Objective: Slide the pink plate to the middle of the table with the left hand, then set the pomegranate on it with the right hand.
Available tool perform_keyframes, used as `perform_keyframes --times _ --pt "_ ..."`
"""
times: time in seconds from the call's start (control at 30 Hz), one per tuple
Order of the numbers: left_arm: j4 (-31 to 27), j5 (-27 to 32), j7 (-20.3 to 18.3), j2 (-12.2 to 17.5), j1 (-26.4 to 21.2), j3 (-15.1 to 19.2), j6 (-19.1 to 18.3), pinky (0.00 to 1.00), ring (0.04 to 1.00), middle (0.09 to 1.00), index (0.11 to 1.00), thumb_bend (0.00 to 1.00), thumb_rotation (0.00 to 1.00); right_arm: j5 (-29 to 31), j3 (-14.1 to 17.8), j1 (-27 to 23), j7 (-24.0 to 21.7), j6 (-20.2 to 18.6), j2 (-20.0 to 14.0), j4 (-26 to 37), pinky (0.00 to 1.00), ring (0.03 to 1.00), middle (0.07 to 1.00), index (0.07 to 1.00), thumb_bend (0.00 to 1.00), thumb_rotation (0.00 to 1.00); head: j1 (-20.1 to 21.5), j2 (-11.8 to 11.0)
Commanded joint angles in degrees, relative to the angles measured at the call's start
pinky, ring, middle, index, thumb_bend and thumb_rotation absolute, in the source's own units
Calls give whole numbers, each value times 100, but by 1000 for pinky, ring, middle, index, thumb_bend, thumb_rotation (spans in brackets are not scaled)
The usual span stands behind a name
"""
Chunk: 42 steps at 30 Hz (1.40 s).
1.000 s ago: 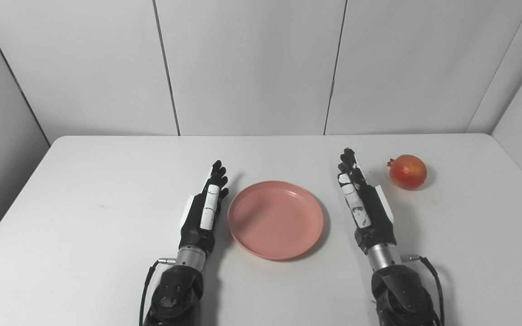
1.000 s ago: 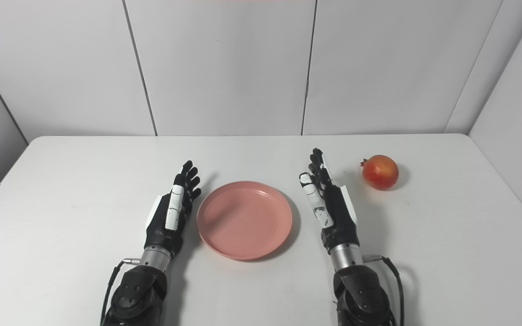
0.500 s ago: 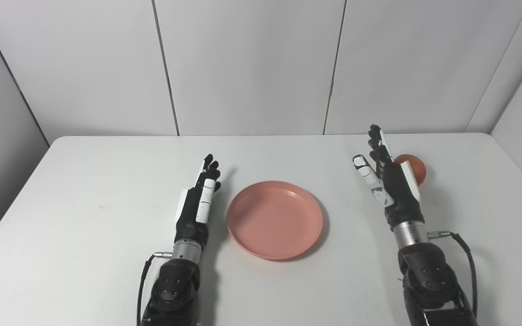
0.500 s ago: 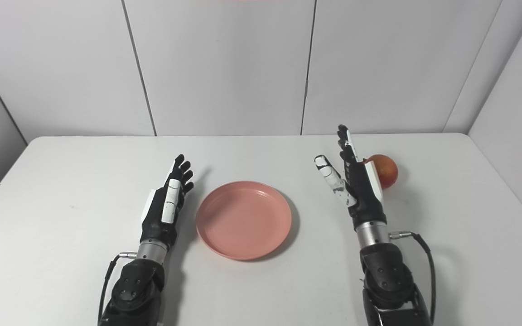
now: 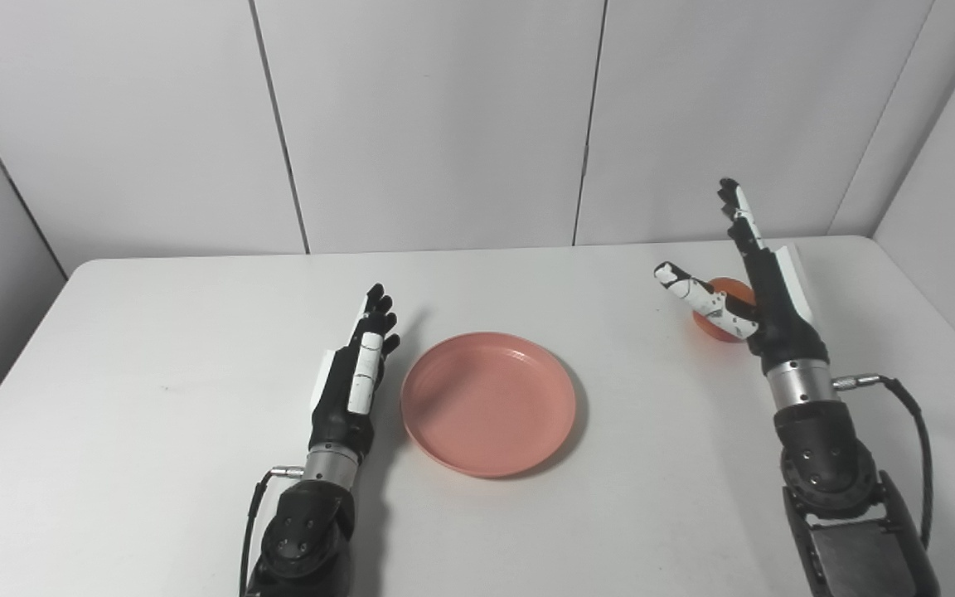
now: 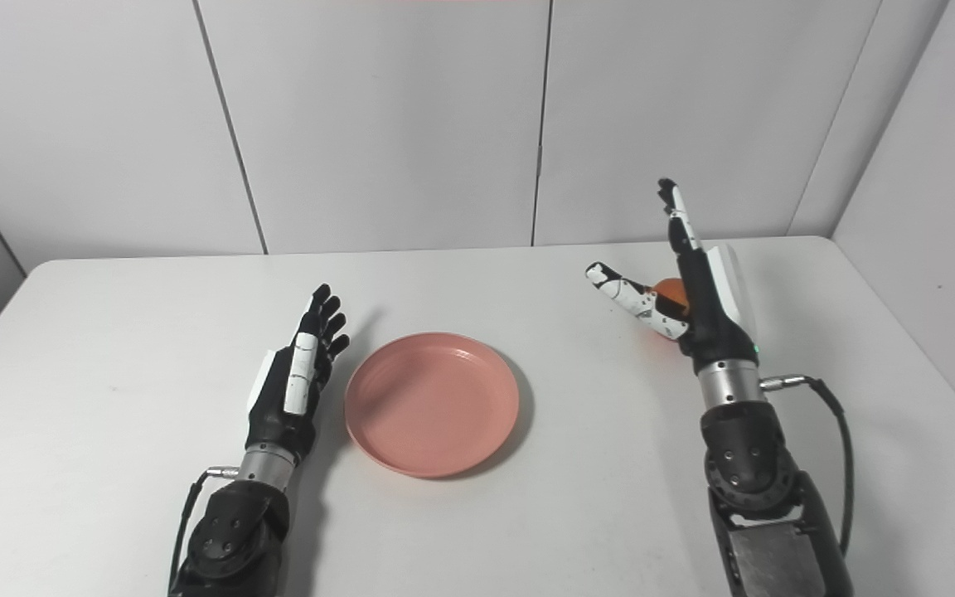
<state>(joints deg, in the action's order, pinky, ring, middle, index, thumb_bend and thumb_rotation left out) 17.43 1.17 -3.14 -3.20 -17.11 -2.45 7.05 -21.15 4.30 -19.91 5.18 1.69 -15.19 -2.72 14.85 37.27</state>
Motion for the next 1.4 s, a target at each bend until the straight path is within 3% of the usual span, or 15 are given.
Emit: perform_keyframes --times 0.0,0.33,0.5,1.1,1.37 --pt "-60 83 -125 35 2 -29 73 945 974 997 981 739 1000 -120 130 -291 208 -153 -147 99 919 948 967 985 752 698 22 -8" --pt "-10 160 -233 37 1 50 92 931 961 989 985 743 1000 -602 174 -394 606 -237 -367 -516 876 945 973 982 798 548 72 -42" --pt "-22 95 -241 86 -5 8 90 939 967 993 988 754 1000 -827 81 -420 753 -192 -452 -886 845 934 961 964 818 426 95 -42" --pt "-134 101 -262 120 37 -51 -49 957 975 999 1000 732 1000 -828 -233 -654 718 -458 -490 -1671 835 933 958 972 882 369 98 -35" --pt "-185 23 -206 123 56 -60 -86 941 967 993 995 703 1000 -772 -344 -914 955 -219 -431 -2191 832 917 949 966 870 350 29 -8"
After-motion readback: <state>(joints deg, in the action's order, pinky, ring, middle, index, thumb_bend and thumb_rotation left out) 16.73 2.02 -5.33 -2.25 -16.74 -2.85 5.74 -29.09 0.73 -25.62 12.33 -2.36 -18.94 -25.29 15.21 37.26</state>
